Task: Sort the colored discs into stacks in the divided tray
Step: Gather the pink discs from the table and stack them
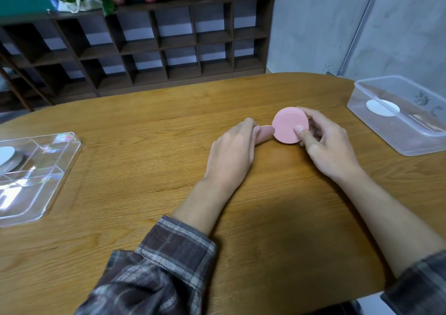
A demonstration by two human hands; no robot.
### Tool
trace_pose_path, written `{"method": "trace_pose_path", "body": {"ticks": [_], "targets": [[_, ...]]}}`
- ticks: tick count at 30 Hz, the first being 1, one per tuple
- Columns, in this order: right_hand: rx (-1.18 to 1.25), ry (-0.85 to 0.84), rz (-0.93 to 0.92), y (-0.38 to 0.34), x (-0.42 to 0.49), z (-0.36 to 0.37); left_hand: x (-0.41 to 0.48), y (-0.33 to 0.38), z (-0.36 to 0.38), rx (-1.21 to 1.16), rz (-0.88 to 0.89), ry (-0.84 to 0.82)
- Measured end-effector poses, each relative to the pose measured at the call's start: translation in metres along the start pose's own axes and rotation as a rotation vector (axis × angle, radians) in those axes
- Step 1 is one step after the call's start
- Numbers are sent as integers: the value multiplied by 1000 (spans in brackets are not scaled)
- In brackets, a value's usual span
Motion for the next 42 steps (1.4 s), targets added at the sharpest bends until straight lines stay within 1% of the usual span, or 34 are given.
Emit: {"method": "trace_pose_path", "body": {"ticks": [5,9,15,21,25,27,30,33,36,39,42], "targets": [[-5,-8,2,0,-2,2,-1,3,-4,-4,5,82],[-12,-25,-5,-7,-5,4,0,-3,-1,-158,1,129],[26,-140,-6,-16,-14,16,0,-11,7,-329,-160,96],[104,-176,37,-20,-18,21,-1,-8,5,-305,-157,82],[97,-187,28,-21,-19,24,-2,-7,8,-336,-209,1],[77,-197,30,-21,-19,24,-1,-6,9,-330,-191,-13],[54,-229,45,-22,-21,24,-1,-3,9,-305,-144,11],[8,-274,37,-25,-23,26,-2,-2,13,-261,-123,26],[-125,-323,23,-26,-25,29,-2,0,16,-188,-104,8],[-255,-336,-21,-24,-27,32,-6,3,18,-124,-65,-21],[-287,-322,-63,-22,-27,33,-9,5,18,-102,-47,-32]]}}
Point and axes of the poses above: each hand's wrist, its own x-axis towards the middle knuckle, its own z-axis out of the palm, y = z × x, the point moved 5 cm from there along x, towards the middle knuckle, and after that the axes turned 3 degrees about x, right-handed, at the moved point
